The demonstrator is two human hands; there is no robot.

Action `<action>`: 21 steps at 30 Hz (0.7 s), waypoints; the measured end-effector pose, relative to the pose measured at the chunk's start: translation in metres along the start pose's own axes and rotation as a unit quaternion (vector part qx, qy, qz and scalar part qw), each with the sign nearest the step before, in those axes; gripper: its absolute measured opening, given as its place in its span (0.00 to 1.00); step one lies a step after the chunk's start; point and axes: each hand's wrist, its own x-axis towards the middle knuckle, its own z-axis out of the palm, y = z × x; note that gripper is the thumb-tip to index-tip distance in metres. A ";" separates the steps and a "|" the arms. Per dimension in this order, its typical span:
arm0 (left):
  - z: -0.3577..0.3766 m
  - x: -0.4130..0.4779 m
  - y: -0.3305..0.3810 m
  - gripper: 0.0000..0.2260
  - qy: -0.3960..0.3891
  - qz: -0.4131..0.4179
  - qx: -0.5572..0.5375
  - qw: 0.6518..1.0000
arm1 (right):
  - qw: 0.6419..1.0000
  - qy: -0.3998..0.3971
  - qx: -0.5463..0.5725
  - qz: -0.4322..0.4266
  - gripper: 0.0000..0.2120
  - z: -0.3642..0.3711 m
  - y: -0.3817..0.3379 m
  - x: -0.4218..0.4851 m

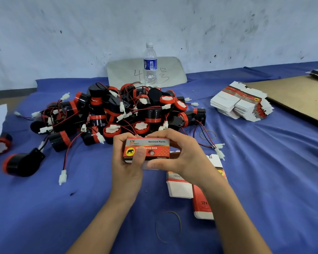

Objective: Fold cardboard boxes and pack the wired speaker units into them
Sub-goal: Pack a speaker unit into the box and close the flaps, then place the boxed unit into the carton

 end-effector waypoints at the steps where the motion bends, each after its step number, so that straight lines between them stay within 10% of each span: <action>1: -0.001 0.000 -0.001 0.16 0.009 -0.001 -0.004 1.000 | 1.000 0.003 0.002 -0.002 0.25 0.000 0.000 0.000; 17: 0.003 0.001 -0.013 0.13 0.010 -0.071 -0.011 0.997 | 0.998 0.047 -0.024 0.031 0.17 -0.004 0.003 0.001; 21: 0.008 0.004 -0.024 0.25 -0.024 -0.077 -0.018 0.997 | 0.966 0.202 0.150 0.052 0.12 -0.030 0.000 0.002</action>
